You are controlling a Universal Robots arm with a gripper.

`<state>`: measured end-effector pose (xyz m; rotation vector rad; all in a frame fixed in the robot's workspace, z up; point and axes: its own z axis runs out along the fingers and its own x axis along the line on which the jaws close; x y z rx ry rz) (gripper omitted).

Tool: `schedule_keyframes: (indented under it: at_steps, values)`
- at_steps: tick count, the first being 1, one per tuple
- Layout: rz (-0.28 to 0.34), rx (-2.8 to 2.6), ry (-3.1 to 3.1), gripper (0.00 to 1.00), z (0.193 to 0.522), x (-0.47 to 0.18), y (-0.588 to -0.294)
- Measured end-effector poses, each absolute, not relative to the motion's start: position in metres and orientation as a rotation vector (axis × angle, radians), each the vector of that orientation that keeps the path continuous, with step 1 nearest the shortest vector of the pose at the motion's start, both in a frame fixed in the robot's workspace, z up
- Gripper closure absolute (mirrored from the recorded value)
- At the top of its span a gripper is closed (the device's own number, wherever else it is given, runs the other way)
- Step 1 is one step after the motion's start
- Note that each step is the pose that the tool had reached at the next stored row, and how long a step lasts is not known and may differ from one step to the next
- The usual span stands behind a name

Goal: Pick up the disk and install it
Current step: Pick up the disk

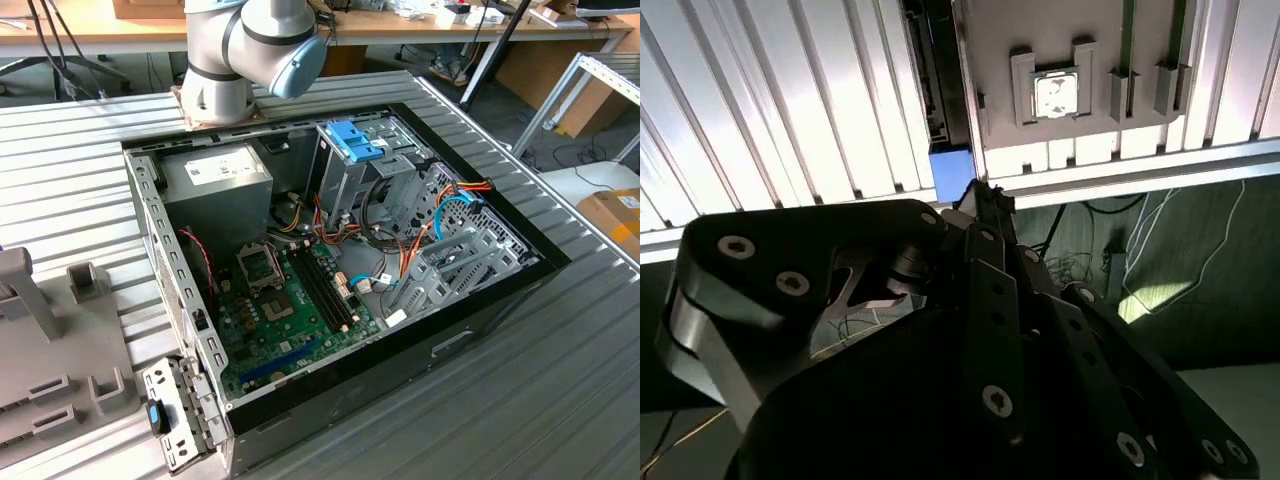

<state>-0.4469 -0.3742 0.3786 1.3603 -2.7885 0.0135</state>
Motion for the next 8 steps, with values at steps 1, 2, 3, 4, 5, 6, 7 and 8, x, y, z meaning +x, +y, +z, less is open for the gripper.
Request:
schedule_keyframes:
  at_steps: [1, 2, 3, 4, 5, 6, 7, 8]
  values:
    - [0.014, 1.379, -2.779, 0.89, 0.3786, -0.4469, -0.3742]
    - [0.015, 1.419, -2.760, 0.89, 0.3786, -0.4468, -0.3742]
    - [0.015, 1.445, -2.746, 0.89, 0.3786, -0.4468, -0.3742]
    - [0.016, 1.465, -2.736, 0.89, 0.3786, -0.4468, -0.3742]
    - [0.016, 1.488, -2.723, 0.89, 0.3786, -0.4469, -0.3742]
    - [0.017, 1.506, -2.713, 0.89, 0.3786, -0.4469, -0.3742]
    - [0.017, 1.524, -2.703, 0.89, 0.3786, -0.4469, -0.3742]
    - [0.017, 1.543, -2.692, 0.89, 0.3786, -0.4469, -0.3742]
